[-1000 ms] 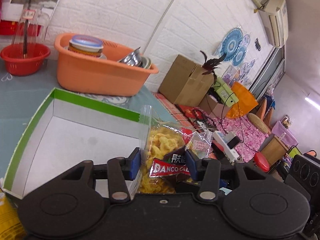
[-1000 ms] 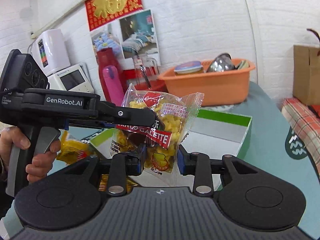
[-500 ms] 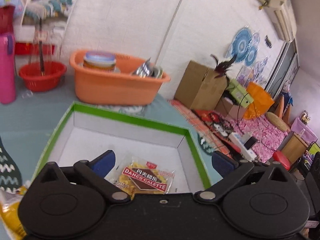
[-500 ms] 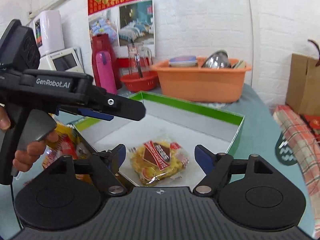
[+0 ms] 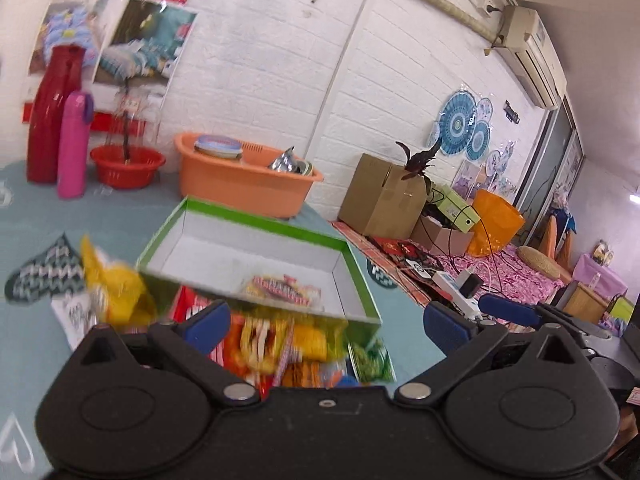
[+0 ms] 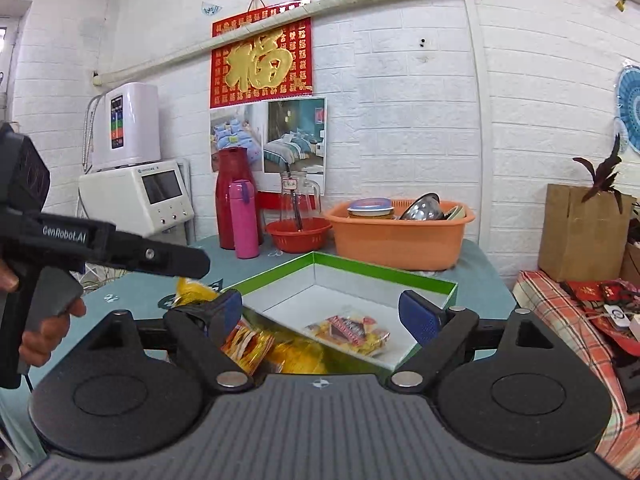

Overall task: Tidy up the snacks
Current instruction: 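Grasp the red snack bag with the left gripper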

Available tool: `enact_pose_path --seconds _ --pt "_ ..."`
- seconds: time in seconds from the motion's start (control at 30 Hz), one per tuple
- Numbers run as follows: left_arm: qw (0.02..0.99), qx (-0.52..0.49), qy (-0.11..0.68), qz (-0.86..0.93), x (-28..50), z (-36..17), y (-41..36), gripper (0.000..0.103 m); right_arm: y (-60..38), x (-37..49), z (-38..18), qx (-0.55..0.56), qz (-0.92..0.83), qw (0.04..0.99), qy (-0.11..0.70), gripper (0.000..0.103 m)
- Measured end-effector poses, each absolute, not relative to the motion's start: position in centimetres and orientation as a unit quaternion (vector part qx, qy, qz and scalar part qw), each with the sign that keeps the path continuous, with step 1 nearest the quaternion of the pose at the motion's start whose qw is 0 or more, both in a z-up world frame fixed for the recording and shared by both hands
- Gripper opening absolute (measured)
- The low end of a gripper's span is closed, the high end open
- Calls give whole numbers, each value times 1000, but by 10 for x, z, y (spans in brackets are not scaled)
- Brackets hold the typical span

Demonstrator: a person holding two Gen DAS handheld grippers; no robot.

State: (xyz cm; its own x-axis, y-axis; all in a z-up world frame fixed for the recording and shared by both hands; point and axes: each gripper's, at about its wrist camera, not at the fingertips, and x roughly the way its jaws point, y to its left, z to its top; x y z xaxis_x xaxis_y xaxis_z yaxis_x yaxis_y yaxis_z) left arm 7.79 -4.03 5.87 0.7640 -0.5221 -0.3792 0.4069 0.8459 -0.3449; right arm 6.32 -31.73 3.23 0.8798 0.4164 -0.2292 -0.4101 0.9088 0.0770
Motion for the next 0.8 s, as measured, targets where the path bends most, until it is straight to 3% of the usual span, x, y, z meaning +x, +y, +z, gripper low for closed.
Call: enact_pose_path --seconds 0.4,0.8 --pt "903 -163 314 -243 54 -5 -37 103 -300 28 -34 73 264 939 210 103" --pt "903 -192 308 -231 48 -2 -11 103 -232 62 -55 -25 274 931 239 103"
